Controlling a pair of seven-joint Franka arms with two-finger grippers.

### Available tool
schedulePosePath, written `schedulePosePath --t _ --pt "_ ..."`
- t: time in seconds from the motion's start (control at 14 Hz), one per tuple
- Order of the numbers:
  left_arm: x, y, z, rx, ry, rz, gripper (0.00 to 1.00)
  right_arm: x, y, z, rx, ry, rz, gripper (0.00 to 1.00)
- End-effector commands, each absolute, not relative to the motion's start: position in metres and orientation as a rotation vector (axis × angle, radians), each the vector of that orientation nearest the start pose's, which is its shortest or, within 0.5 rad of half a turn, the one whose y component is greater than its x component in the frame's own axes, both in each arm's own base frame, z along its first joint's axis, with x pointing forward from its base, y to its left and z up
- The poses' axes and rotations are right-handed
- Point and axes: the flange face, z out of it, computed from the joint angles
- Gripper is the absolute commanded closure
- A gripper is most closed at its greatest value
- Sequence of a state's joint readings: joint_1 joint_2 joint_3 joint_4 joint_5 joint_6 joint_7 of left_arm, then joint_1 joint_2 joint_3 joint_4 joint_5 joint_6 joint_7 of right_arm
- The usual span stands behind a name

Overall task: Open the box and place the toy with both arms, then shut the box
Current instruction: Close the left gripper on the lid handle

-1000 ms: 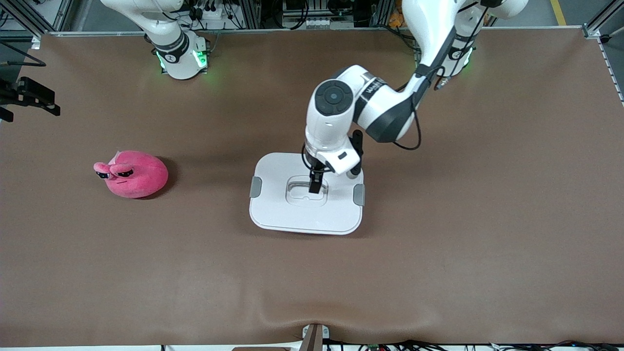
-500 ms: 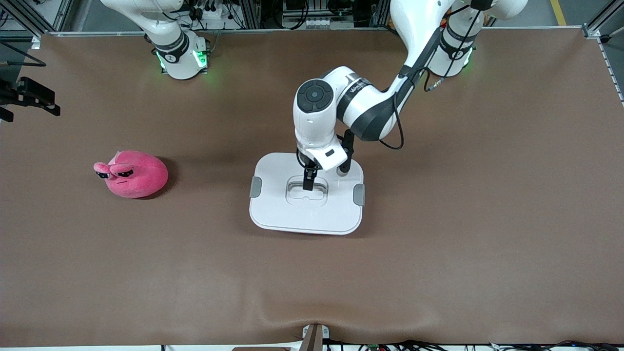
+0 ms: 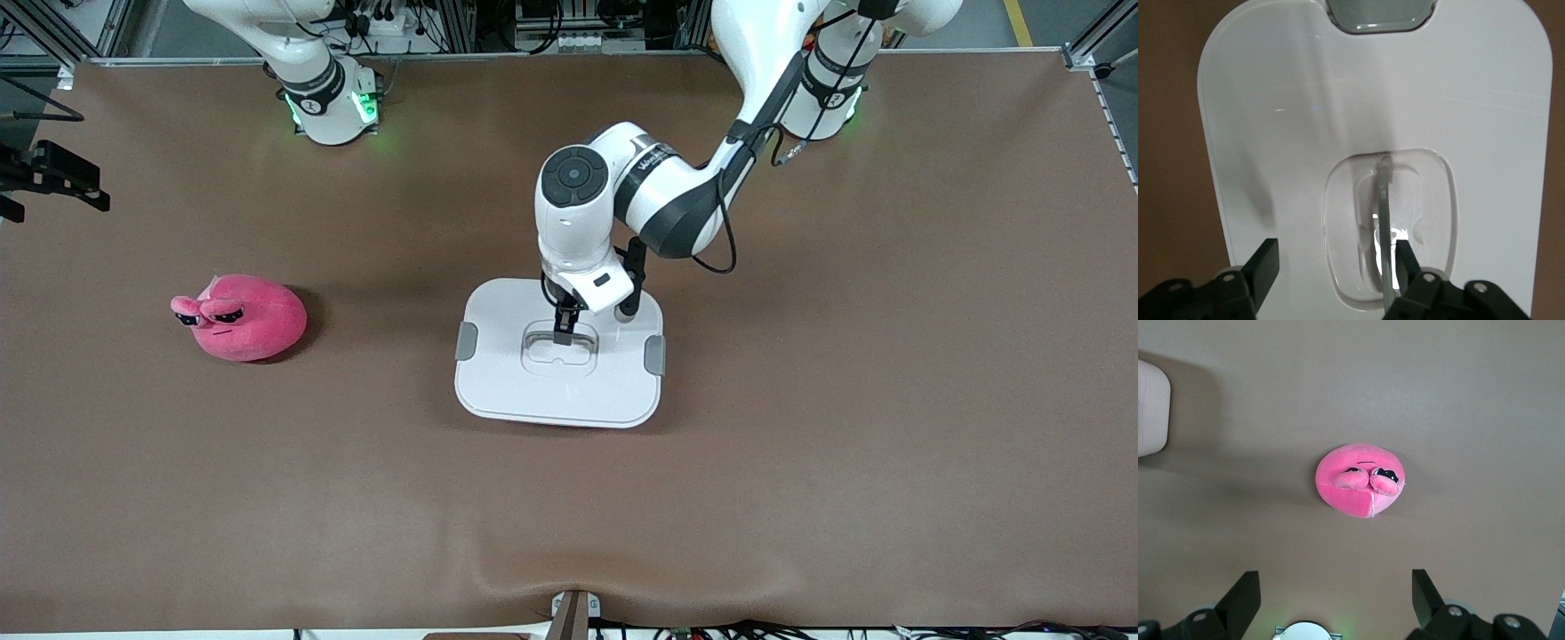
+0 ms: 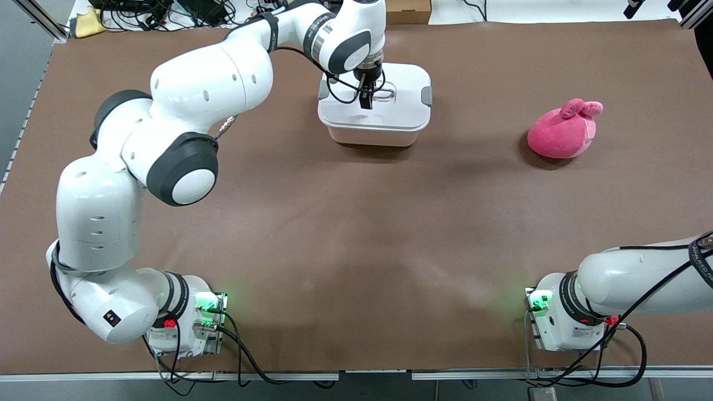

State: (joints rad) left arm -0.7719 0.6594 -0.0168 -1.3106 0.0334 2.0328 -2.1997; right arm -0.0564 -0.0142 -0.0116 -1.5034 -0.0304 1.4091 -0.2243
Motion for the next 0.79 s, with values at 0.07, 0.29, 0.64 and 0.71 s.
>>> schedulePosePath --t 0.07,0.29,0.64,0.71 --pt "0.5274 -0.5249 0.3599 -2.451 -2.069 -0.078 0.37 0.5328 -0.0414 0.6518 -3.149 -0.223 0.139 0.0" --pt "0.5282 -0.5241 0.3599 -2.424 -2.102 -0.075 0.74 0.5328 -0.0414 0.6518 -3.149 -0.223 0.139 0.0" --pt "0.531 -0.5221 0.3605 -2.42 -2.116 -0.078 1.0 0.5328 -0.0412 0.6511 -3.147 -0.224 0.141 0.0" --pt "0.5311 -0.5221 0.3605 -2.42 -2.116 -0.078 1.0 0.5328 -0.0412 0.6511 -3.147 -0.224 0.141 0.0"
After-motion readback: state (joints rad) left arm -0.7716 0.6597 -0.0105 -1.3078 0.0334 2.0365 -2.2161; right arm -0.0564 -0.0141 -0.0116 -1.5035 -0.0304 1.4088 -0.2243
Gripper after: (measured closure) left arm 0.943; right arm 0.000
